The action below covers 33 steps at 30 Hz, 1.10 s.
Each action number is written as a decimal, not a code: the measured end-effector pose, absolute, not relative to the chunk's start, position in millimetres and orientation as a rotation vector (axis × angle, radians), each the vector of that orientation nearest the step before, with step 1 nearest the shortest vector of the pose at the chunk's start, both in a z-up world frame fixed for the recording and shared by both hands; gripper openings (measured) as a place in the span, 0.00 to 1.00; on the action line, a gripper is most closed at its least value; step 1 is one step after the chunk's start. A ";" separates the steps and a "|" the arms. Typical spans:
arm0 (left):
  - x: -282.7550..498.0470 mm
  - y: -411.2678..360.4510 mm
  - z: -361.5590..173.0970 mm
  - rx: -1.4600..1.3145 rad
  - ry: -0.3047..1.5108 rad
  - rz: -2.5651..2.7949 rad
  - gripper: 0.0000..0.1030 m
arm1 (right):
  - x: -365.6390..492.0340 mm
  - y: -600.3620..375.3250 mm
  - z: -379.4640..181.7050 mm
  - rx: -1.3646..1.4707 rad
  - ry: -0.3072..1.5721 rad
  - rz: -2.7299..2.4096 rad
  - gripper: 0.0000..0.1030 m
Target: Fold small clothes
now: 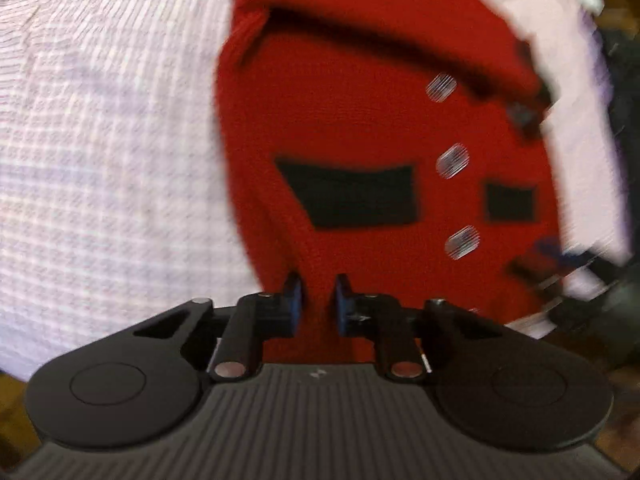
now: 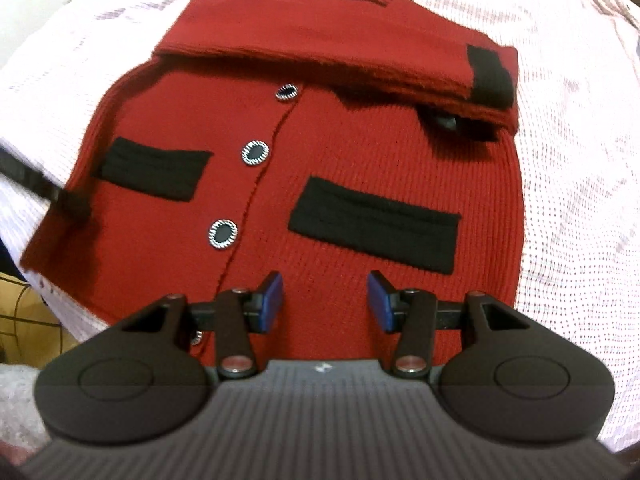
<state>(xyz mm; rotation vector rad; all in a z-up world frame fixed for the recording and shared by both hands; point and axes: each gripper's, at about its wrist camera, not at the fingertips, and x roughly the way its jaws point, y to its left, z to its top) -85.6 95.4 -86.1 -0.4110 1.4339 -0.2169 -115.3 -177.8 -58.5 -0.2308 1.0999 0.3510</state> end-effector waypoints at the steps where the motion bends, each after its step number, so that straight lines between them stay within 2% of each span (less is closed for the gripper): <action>1: -80.8 95.0 -77.0 -0.443 1.401 -0.235 0.14 | -116.1 -177.8 -57.1 -0.229 1.095 0.361 0.48; 7: -44.7 73.7 -46.8 -0.435 1.270 -0.306 0.13 | -121.2 -174.1 -52.4 -0.208 1.100 0.415 0.48; 8: -38.0 71.3 -46.7 -0.417 1.260 -0.308 0.13 | -122.6 -172.5 -50.9 -0.211 1.096 0.429 0.51; 9: -31.7 69.5 -46.6 -0.405 1.251 -0.307 0.12 | -124.7 -170.7 -49.6 -0.213 1.090 0.439 0.63; 10: -15.0 68.5 -46.1 -0.398 1.239 -0.303 0.12 | -126.7 -169.8 -47.7 -0.216 1.077 0.446 0.69; 11: -9.8 72.1 -49.6 -0.395 1.226 -0.297 0.12 | -129.5 -169.5 -45.6 -0.220 1.061 0.451 0.70; 21: 32.9 110.1 -42.1 -0.400 1.105 -0.051 0.06 | -129.7 -189.8 -48.9 -0.201 1.078 0.404 0.70; 27: 35.5 127.3 -50.8 -0.385 1.163 -0.039 0.06 | -126.4 -201.9 -55.1 -0.223 1.101 0.378 0.70; 33: 19.9 120.0 -59.3 -0.379 1.242 -0.065 0.09 | -122.3 -234.0 -54.5 -0.111 1.135 0.247 0.70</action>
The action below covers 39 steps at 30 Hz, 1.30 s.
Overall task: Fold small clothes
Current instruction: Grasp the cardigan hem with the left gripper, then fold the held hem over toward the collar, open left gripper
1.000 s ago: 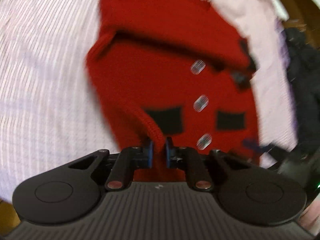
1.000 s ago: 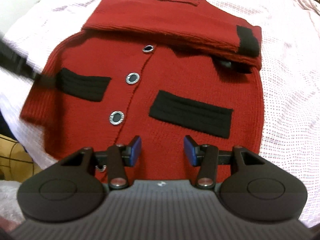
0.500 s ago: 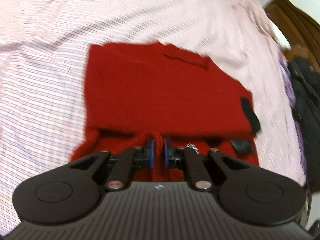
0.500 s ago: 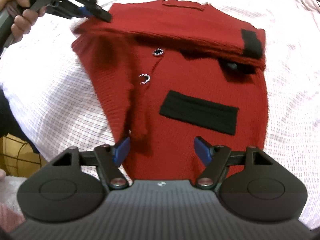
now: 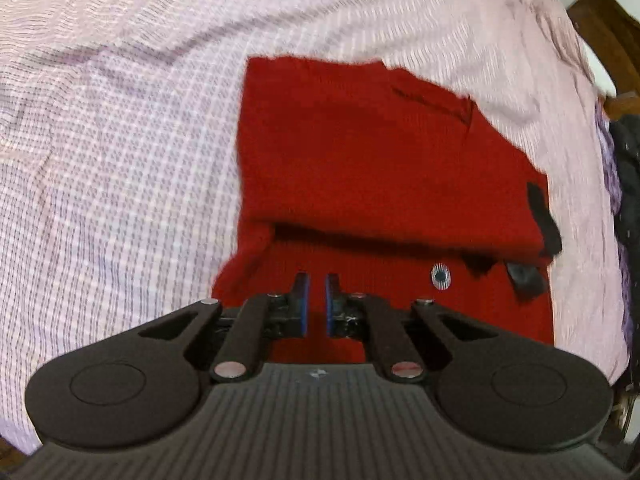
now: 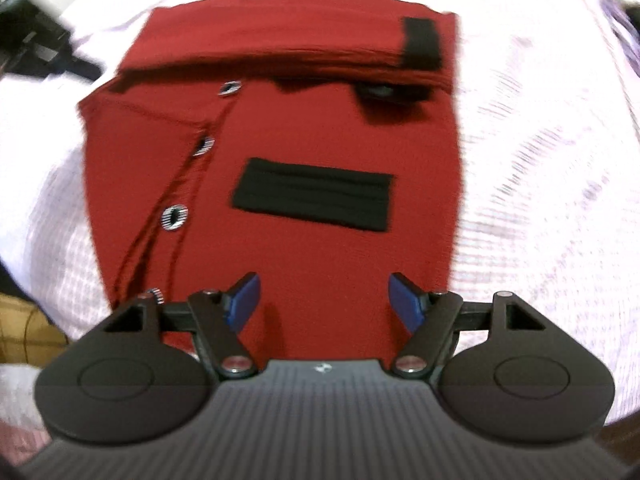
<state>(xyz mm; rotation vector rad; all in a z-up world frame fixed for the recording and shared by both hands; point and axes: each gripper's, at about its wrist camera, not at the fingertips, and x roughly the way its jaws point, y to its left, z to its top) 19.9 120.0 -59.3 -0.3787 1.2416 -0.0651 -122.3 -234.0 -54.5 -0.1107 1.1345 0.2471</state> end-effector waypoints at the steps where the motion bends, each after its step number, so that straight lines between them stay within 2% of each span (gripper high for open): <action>1: 15.8 115.2 -61.1 -0.362 1.253 -0.071 0.13 | -122.0 -238.9 -55.0 -0.097 1.141 0.230 0.70; 6: 20.9 86.1 -57.1 -0.214 1.264 -0.181 0.53 | -119.3 -263.2 -63.0 0.002 1.198 0.151 0.70; 9: 31.2 64.7 -58.7 -0.119 1.307 -0.326 0.62 | -120.3 -272.7 -70.6 0.056 1.233 0.125 0.70; 10: 35.0 58.1 -60.6 -0.090 1.331 -0.369 0.63 | -121.0 -274.4 -72.3 0.068 1.240 0.123 0.70; 15: 44.5 21.3 -79.4 0.133 1.395 -0.537 0.63 | -122.1 -278.9 -79.4 0.103 1.261 0.130 0.70; 25: 39.8 -5.9 -119.2 0.199 1.518 -0.654 0.60 | -121.4 -292.0 -78.0 0.187 1.250 0.086 0.70; 28: 29.8 -9.1 -121.4 0.243 1.497 -0.673 0.47 | -122.4 -295.6 -71.9 0.179 1.223 0.051 0.70; 30: 26.2 -5.0 -120.7 0.215 1.488 -0.666 0.30 | -122.6 -299.6 -68.8 0.159 1.209 0.018 0.70; 32: 25.9 3.1 -117.2 0.156 1.484 -0.623 0.23 | -120.8 -306.9 -69.7 0.157 1.205 -0.015 0.70; 39: 12.7 27.5 -95.1 -0.034 1.399 -0.488 0.18 | -100.9 -309.4 -90.2 0.290 1.320 0.100 0.70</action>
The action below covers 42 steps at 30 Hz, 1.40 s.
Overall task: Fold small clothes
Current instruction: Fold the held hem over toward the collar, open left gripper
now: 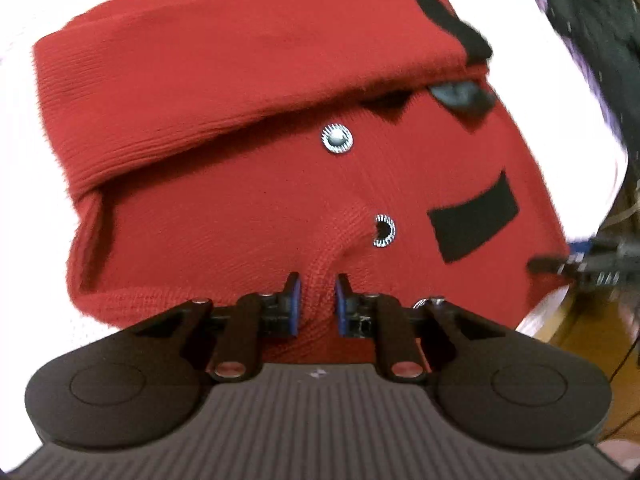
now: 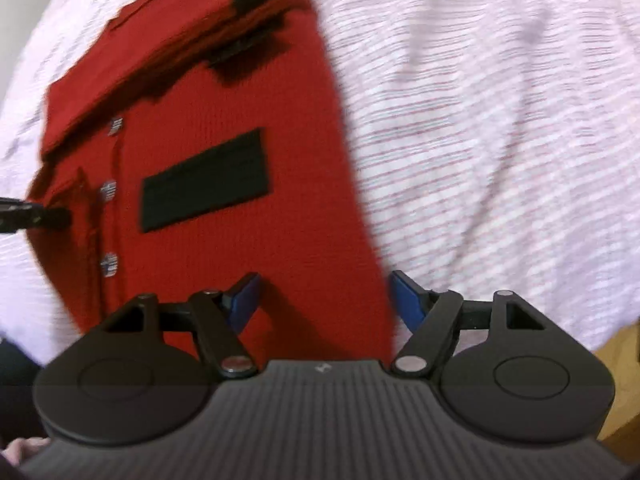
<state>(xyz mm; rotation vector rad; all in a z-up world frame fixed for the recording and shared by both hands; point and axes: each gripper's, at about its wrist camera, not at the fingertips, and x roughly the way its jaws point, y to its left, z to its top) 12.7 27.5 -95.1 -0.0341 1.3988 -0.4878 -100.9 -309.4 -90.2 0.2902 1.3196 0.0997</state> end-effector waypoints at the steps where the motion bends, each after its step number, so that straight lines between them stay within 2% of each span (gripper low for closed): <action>1: 10.8 33.5 -90.4 -0.059 1.389 -0.474 0.18 | -98.2 -305.1 -89.9 0.287 1.323 0.125 0.61; 2: 9.3 38.4 -86.4 -0.087 1.377 -0.457 0.18 | -95.4 -300.9 -89.2 0.278 1.326 0.149 0.53; 4: 7.3 47.4 -77.2 -0.140 1.354 -0.422 0.17 | -90.4 -295.3 -86.7 0.251 1.327 0.157 0.25; 7: 7.2 57.0 -64.5 -0.199 1.325 -0.381 0.17 | -86.1 -296.5 -80.2 0.266 1.324 0.175 0.15; 18: 10.1 86.4 -14.3 -0.322 1.197 -0.286 0.16 | -71.9 -314.5 -12.8 0.407 1.176 0.265 0.11; 30: 31.0 130.2 30.7 -0.474 1.030 -0.140 0.15 | 4.4 -313.8 40.4 0.493 0.967 0.314 0.11; 36: 60.4 147.1 39.3 -0.514 0.955 -0.075 0.15 | 51.1 -316.5 50.4 0.538 0.895 0.308 0.11; 42: 106.8 158.2 19.5 -0.531 0.928 0.003 0.15 | 113.6 -305.9 34.9 0.491 0.897 0.267 0.11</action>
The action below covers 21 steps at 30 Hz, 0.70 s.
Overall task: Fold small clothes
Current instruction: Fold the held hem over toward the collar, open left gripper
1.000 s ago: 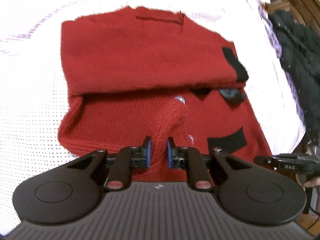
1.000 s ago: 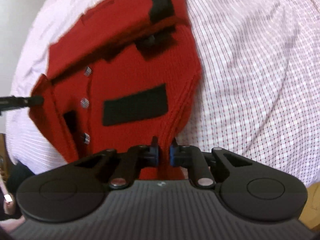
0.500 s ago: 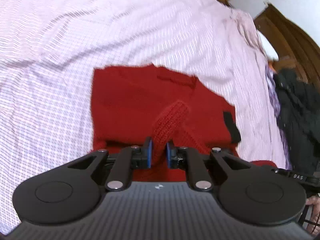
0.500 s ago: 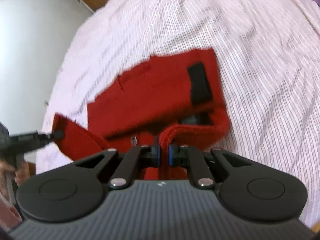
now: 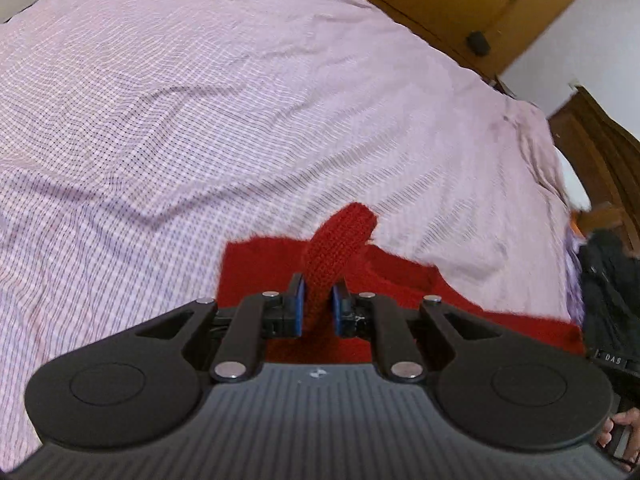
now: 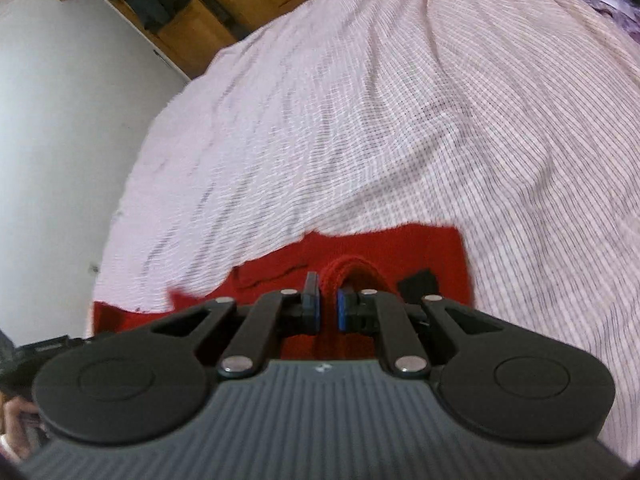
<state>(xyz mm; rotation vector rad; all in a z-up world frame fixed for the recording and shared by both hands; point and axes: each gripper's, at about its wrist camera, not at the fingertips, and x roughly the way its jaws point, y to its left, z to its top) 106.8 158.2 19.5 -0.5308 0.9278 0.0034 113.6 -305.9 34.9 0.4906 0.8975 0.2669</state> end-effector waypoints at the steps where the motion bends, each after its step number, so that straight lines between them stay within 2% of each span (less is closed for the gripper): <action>1: 115.1 159.1 13.6 -0.525 0.932 0.020 0.15 | 125.3 -302.5 27.5 0.482 0.911 0.252 0.11; 7: 162.4 161.6 -29.7 -0.443 0.981 0.082 0.15 | 174.8 -291.5 -21.8 0.469 1.046 0.122 0.17; 11: 182.0 164.5 -54.5 -0.389 1.026 0.093 0.15 | 181.9 -292.6 -26.3 0.427 1.073 0.107 0.21; 12: 184.9 166.1 -59.6 -0.389 1.035 0.094 0.15 | 181.8 -294.7 -25.1 0.421 1.074 0.111 0.27; 14: 187.5 167.7 -65.9 -0.380 1.045 0.091 0.15 | 181.1 -301.2 -20.2 0.392 1.056 0.086 0.48; 15: 188.8 168.5 -68.4 -0.374 1.047 0.090 0.15 | 180.1 -304.4 -17.3 0.375 1.038 0.066 0.63; 16: 189.8 169.2 -69.9 -0.374 1.047 0.089 0.15 | 177.2 -308.5 -12.4 0.361 1.013 0.053 0.67; 21: 192.4 170.4 -71.2 -0.391 1.044 0.089 0.15 | 182.9 -312.3 -11.7 0.247 1.021 0.129 0.66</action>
